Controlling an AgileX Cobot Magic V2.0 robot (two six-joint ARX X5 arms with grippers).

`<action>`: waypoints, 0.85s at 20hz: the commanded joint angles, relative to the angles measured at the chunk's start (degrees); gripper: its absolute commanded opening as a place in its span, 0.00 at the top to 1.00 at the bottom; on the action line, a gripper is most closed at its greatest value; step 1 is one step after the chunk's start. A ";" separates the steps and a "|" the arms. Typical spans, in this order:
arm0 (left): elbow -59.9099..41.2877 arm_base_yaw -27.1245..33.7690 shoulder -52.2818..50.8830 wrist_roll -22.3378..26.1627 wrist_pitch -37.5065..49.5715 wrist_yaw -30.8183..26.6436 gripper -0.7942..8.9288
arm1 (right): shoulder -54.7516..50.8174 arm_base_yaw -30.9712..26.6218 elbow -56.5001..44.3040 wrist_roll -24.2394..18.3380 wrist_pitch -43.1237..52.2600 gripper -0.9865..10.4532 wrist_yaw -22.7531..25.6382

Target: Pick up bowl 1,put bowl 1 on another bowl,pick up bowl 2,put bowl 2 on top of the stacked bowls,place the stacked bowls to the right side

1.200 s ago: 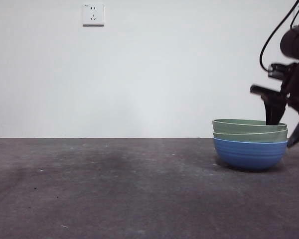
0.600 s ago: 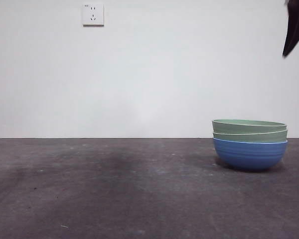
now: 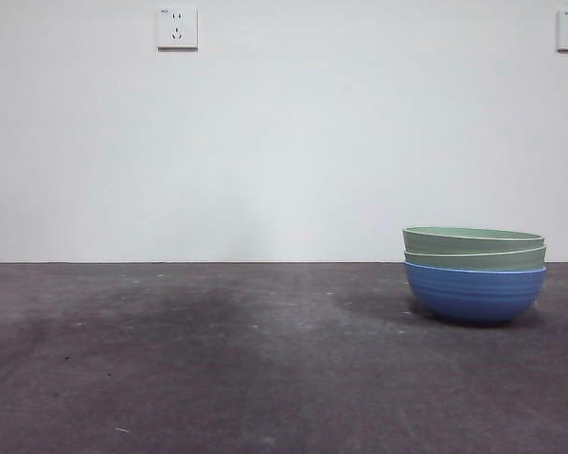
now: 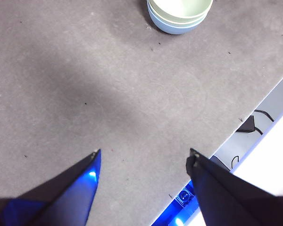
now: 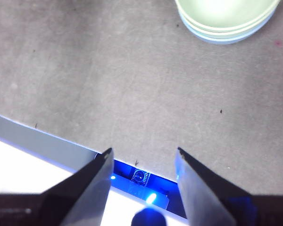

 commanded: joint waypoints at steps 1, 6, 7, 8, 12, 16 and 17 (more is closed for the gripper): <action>0.04 -0.07 0.15 0.72 -0.28 0.13 0.60 | -0.02 0.33 -0.63 -0.48 0.15 0.72 0.02; 0.04 -0.07 0.15 0.96 -0.28 0.11 0.92 | -0.02 0.35 -0.63 -3.10 0.11 0.92 -0.04; 0.04 -0.07 0.15 0.96 -0.28 0.09 0.93 | -0.02 0.35 -0.63 -3.10 0.13 0.92 -0.04; 0.04 -0.07 0.15 0.96 -0.26 0.09 0.93 | 0.00 0.35 -0.63 -3.10 0.17 0.92 -0.02; 0.04 -0.07 0.15 0.94 -0.26 -0.02 0.92 | 0.00 0.33 -0.63 -2.82 0.35 0.91 0.00; 0.04 -0.07 0.15 0.92 -0.11 -0.02 0.92 | 0.00 0.26 -0.63 -2.86 0.35 0.91 0.17; 0.04 -0.07 0.15 0.92 0.02 0.00 0.92 | 0.00 0.26 -0.63 -2.86 0.35 0.91 0.17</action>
